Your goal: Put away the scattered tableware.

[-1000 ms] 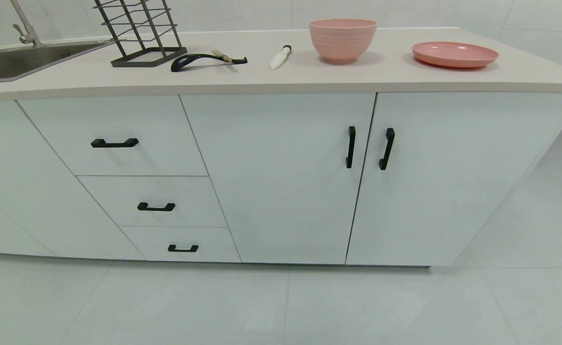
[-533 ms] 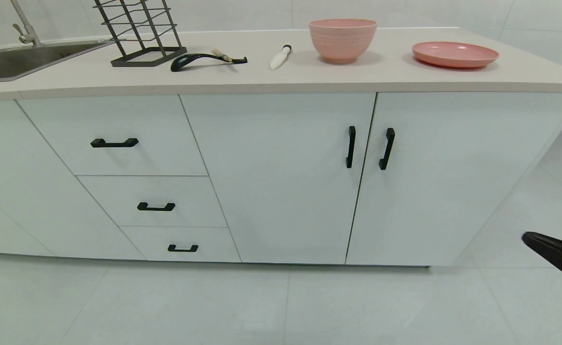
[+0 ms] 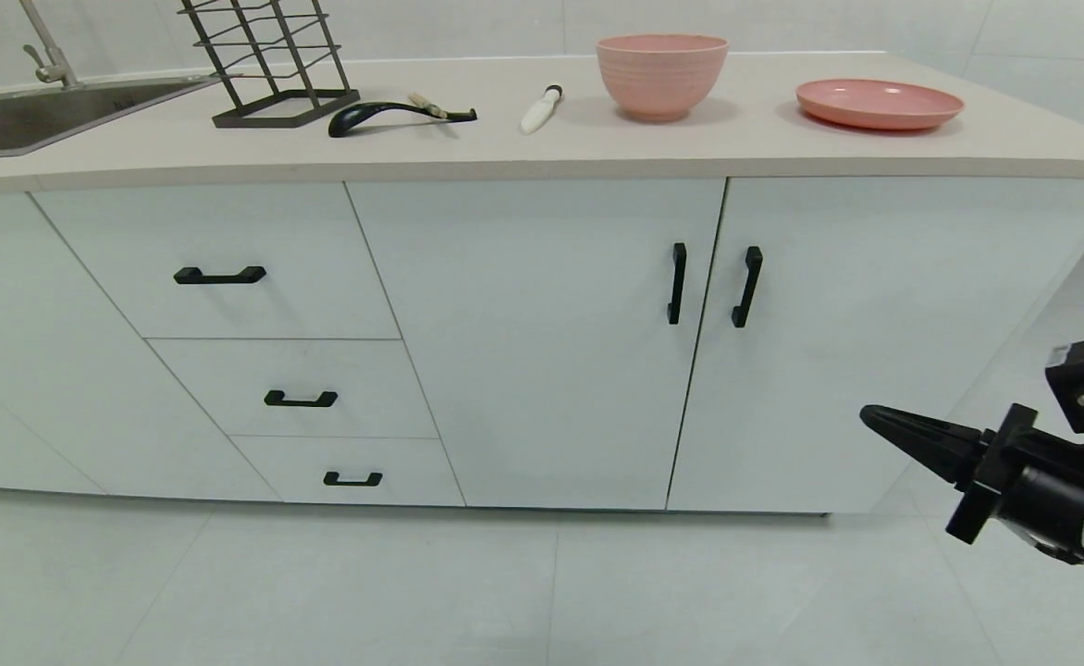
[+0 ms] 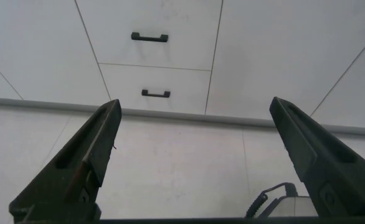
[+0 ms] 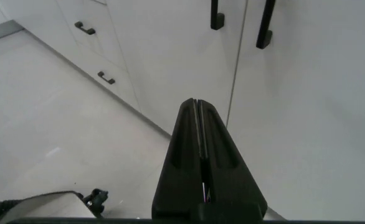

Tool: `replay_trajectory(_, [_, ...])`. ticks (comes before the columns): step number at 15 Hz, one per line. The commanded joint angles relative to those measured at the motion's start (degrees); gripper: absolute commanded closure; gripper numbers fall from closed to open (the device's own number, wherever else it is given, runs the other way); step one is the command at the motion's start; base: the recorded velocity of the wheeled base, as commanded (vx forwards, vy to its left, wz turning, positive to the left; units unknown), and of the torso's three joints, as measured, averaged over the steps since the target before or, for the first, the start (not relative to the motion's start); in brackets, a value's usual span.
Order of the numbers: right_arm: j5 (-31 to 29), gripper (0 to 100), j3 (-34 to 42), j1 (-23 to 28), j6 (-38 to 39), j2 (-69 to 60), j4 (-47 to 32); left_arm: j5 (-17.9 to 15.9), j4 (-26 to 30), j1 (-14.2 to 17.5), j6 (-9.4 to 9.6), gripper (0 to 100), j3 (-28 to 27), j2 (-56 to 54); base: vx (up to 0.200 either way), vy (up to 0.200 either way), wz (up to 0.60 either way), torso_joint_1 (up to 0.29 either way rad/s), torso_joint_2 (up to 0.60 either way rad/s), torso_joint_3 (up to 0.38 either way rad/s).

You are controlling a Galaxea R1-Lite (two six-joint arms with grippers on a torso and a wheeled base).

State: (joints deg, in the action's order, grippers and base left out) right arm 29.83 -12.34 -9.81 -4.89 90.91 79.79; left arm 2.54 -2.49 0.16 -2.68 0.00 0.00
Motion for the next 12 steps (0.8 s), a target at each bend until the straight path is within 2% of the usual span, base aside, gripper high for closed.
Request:
replay_trajectory(1, [0.6,100,-5.9,-0.1,-0.1,7.4,1.2,-0.2,-10.3,0.0,-0.04,0,0.0,0.0,0.000,0.000,0.00,0.000,0.00,0.000])
replay_trajectory(2, [0.6,100,-8.7,-0.2,-0.1,8.9,1.3,-1.8,-16.8,0.0,0.05,0,0.0,0.0,0.000,0.000,0.00,0.000,0.00,0.000])
replay_trajectory(3, [0.6,100,-10.9,-1.1,-0.1,9.8,1.4,-6.0,-18.4,-0.2,-0.48,0,-1.1,0.1,0.000,0.000,0.00,0.000,0.00,0.000])
replay_trajectory(4, [0.6,100,-13.1,-2.2,-0.1,10.4,1.4,-9.5,-17.9,-0.6,-2.33,0,-5.1,1.9,0.000,0.000,0.00,0.000,0.00,0.000])
replay_trajectory(5, [0.6,100,-14.2,-2.8,-0.2,11.0,1.4,-12.0,-15.9,-1.5,-3.21,0,-10.0,6.3,0.000,0.000,0.00,0.000,0.00,0.000])
replay_trajectory(7, [0.7,100,-13.7,-3.3,-0.2,11.0,1.4,-16.4,-14.9,-4.7,-3.38,0,-16.9,15.4,0.000,0.000,0.00,0.000,0.00,0.000])
replay_trajectory(10, [0.7,100,-16.1,-5.5,-0.5,8.7,2.4,-20.0,-16.0,-9.7,-3.47,0,-18.5,25.8,0.000,0.000,0.00,0.000,0.00,0.000])
replay_trajectory(12, [0.7,100,-15.6,-7.9,-0.6,7.0,2.4,-21.0,-17.3,-13.6,-5.05,0,-16.9,31.6,0.000,0.000,0.00,0.000,0.00,0.000])
